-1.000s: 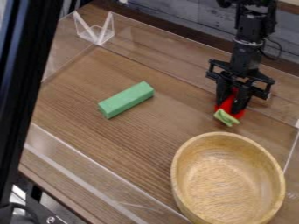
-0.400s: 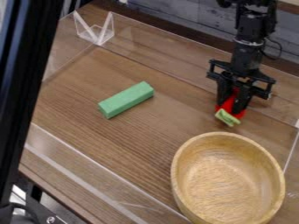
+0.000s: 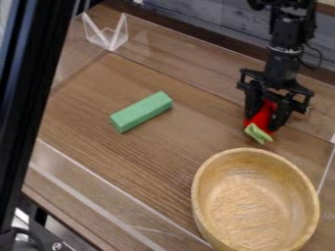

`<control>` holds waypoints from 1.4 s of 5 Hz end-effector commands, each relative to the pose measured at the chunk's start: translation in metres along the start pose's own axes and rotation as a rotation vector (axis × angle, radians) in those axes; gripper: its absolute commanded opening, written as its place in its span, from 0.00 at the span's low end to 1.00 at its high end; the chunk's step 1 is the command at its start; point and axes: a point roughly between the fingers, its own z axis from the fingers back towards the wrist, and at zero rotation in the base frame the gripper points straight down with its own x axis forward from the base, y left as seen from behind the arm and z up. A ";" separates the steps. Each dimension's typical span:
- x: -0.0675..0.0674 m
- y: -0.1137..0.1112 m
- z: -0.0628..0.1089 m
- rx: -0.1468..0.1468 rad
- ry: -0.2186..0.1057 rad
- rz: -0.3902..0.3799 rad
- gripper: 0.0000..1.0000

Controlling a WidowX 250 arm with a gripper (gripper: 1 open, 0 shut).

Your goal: Move the red object to the right side of the table

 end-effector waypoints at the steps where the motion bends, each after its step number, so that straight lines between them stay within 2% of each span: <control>1: 0.002 -0.040 -0.005 -0.021 -0.025 -0.109 1.00; 4: -0.009 -0.039 0.039 -0.040 -0.094 -0.103 1.00; 5: -0.009 -0.036 0.039 -0.042 -0.097 -0.097 0.00; 7: -0.010 -0.027 0.038 -0.042 -0.095 -0.081 0.00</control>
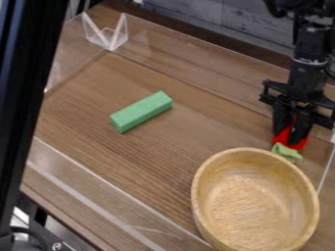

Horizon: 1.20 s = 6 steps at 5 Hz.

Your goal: Move the red object to the right side of the table

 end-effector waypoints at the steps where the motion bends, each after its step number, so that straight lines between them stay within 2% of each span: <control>1: 0.002 0.001 0.029 0.000 -0.079 0.000 0.00; 6: -0.004 0.035 0.022 0.013 -0.065 0.060 0.00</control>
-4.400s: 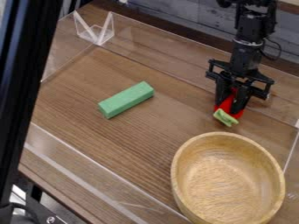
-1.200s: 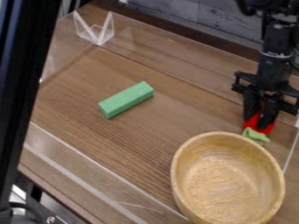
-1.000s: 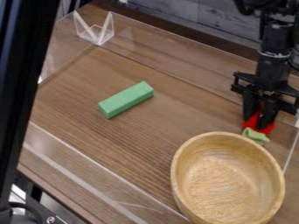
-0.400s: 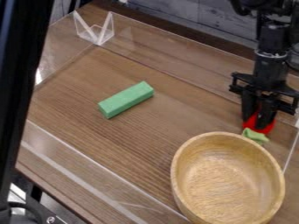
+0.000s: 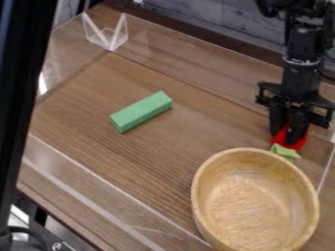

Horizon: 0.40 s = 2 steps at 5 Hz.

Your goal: Move the red object to the right side of the table

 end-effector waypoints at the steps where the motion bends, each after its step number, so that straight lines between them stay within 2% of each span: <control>1: 0.002 0.014 0.019 0.014 -0.054 0.022 0.00; 2: 0.001 0.020 0.017 0.018 -0.051 0.034 0.00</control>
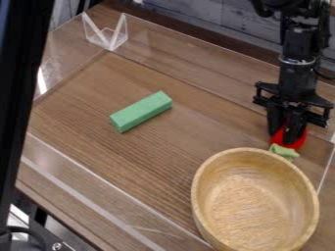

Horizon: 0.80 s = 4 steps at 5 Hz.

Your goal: Move the red object to the right side of the table

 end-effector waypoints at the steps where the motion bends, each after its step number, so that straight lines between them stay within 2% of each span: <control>1: 0.001 0.021 0.015 0.021 -0.046 0.034 0.00; 4: -0.001 0.038 0.008 0.033 -0.034 0.070 0.00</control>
